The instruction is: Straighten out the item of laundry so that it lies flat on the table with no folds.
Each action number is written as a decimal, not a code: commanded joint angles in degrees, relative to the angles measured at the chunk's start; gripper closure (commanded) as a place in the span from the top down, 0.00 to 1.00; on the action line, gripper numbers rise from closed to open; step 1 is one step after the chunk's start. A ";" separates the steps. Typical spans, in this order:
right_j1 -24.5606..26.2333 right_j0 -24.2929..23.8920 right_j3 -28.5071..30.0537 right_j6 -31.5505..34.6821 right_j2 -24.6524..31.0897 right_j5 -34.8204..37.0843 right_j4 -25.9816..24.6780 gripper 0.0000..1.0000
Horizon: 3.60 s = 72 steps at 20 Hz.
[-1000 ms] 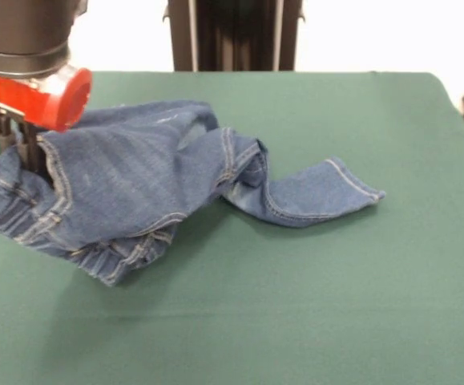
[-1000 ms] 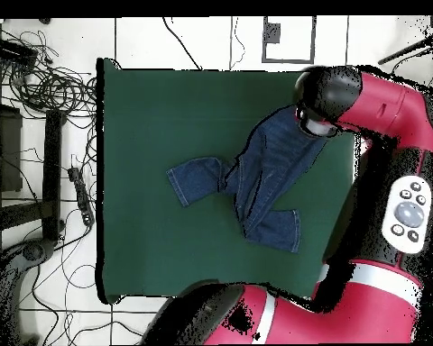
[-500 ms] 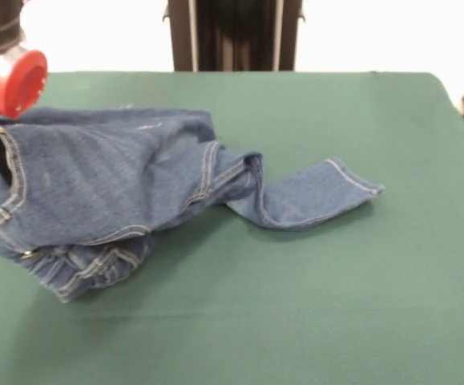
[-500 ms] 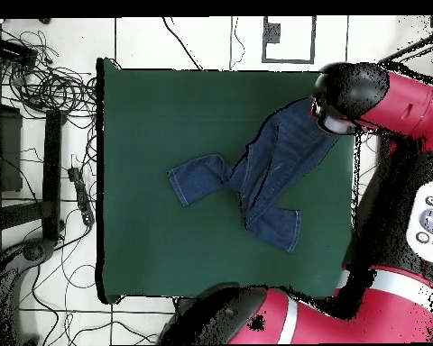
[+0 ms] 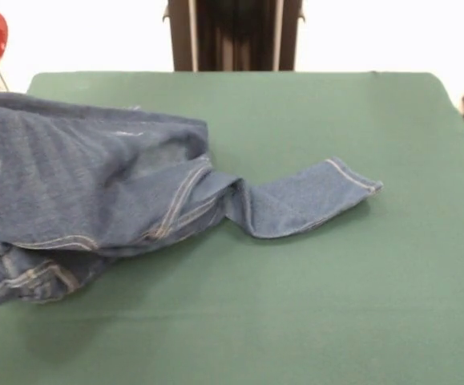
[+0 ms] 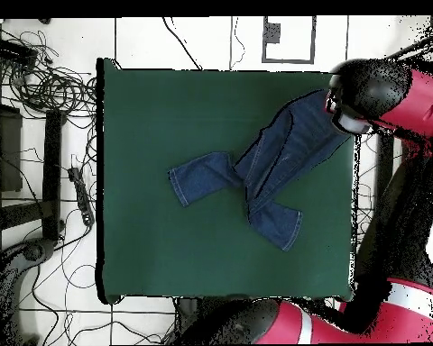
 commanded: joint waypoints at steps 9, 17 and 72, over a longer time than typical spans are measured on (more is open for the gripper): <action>-5.64 2.81 11.04 -1.01 5.27 -0.79 -1.28 0.00; -6.06 2.93 11.61 -2.12 5.53 -1.88 -2.52 1.00; -7.69 10.93 20.57 18.41 1.53 1.13 10.66 1.00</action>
